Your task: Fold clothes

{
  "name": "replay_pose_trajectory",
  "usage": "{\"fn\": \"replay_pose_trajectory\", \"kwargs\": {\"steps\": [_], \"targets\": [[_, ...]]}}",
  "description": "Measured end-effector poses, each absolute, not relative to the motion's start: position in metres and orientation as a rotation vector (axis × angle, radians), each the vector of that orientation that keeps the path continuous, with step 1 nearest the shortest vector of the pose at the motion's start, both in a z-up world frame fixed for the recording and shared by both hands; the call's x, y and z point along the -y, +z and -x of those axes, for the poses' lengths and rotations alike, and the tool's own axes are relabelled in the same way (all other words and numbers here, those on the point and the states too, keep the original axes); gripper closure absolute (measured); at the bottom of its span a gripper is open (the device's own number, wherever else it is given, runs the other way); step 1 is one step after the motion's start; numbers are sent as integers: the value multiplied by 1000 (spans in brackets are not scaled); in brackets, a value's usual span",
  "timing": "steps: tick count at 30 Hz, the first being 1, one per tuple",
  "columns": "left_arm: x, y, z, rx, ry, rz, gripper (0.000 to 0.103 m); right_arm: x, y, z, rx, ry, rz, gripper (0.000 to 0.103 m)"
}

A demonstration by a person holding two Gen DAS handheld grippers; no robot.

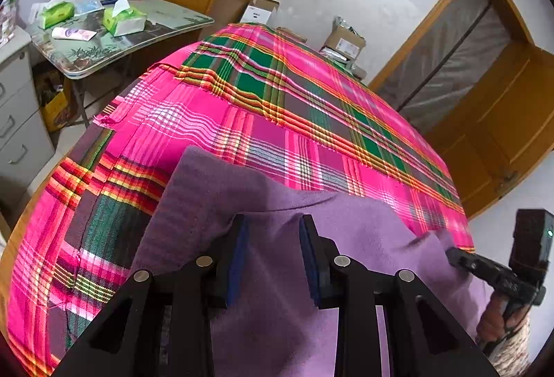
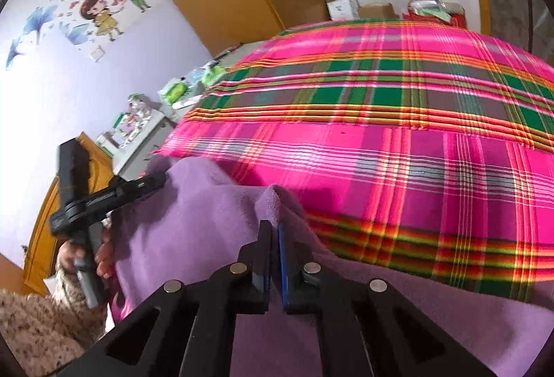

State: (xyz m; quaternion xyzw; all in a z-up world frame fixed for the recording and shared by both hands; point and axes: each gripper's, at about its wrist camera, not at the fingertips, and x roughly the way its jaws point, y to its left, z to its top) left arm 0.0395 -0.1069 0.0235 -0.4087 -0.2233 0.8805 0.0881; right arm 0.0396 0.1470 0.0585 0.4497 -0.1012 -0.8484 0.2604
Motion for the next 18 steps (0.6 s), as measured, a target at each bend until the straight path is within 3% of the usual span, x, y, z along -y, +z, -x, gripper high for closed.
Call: {"fn": "replay_pose_trajectory", "kwargs": {"steps": [11, 18], "targets": [[107, 23, -42, 666, 2624, 1208, 72, -133, 49, -86, 213, -2193, -1244, 100], [107, 23, -44, 670, 2622, 1207, 72, -125, 53, -72, 192, -2186, -1243, 91]]}}
